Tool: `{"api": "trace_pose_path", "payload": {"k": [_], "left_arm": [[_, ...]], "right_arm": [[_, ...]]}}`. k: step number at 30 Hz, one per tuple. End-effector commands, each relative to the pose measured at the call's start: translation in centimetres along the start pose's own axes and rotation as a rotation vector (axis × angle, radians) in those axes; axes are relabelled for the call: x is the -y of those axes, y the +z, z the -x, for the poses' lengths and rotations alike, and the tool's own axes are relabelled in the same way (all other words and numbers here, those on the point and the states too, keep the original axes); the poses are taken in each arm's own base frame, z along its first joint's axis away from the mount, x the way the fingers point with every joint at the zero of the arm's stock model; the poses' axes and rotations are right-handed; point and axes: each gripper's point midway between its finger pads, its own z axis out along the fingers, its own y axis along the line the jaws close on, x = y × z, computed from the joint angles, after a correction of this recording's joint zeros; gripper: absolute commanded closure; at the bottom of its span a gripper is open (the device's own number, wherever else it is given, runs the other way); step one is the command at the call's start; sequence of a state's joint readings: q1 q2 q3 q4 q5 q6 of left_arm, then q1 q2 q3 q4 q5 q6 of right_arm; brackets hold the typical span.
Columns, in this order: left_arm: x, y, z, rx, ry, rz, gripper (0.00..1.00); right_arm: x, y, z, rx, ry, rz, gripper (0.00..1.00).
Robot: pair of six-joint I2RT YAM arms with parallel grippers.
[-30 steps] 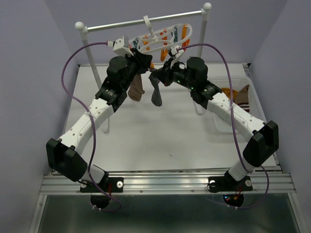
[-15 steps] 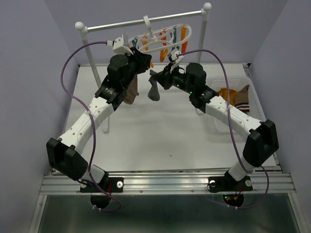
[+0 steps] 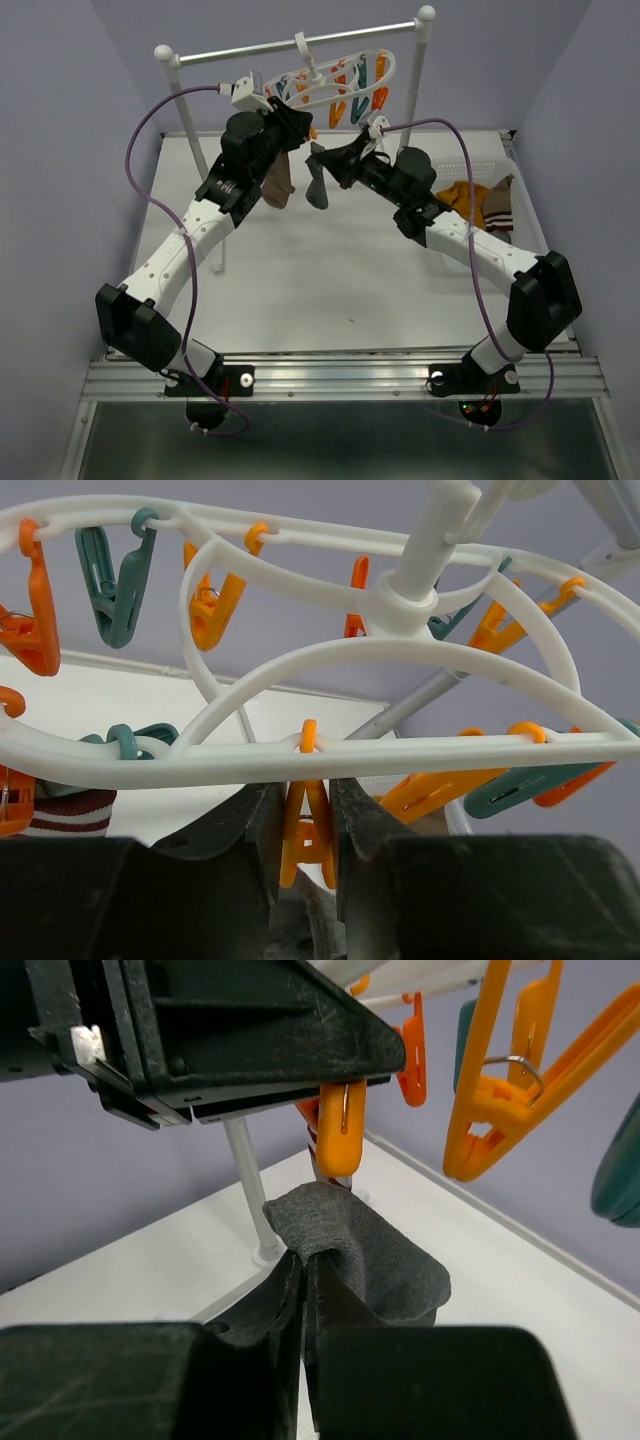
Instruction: Clip the socks to the hanger
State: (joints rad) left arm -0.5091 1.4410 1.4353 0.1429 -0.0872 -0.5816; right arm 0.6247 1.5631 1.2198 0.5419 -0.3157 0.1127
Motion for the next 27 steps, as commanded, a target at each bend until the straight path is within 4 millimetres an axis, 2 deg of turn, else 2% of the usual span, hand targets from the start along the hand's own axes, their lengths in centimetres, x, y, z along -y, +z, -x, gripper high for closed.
{"api": "trace_pose_path", "payload": {"k": [1, 13, 19, 22, 27], "left_arm": [[0.2, -0.1, -0.8, -0.047, 0.0, 0.009, 1.0], [0.6, -0.2, -1.0, -0.061, -0.016, -0.009, 1.0], [0.8, -0.1, -1.6, -0.08, -0.031, -0.023, 1.0], [0.7, -0.1, -1.7, -0.086, -0.036, -0.022, 1.0], [0.7, -0.2, -1.8, -0.09, -0.039, -0.022, 1.0]], "right_arm": [[-0.9, -0.6, 5.8, 0.195, -0.049, -0.005, 0.99], [-0.7, 0.2, 5.9, 0.218, -0.058, 0.0, 0.99], [-1.0, 0.4, 5.0, 0.197, -0.051, 0.024, 0.99], [-0.7, 0.4, 4.2, 0.179, -0.052, 0.011, 0.99], [0.2, 0.4, 4.1, 0.184, -0.06, -0.036, 0.99]]}}
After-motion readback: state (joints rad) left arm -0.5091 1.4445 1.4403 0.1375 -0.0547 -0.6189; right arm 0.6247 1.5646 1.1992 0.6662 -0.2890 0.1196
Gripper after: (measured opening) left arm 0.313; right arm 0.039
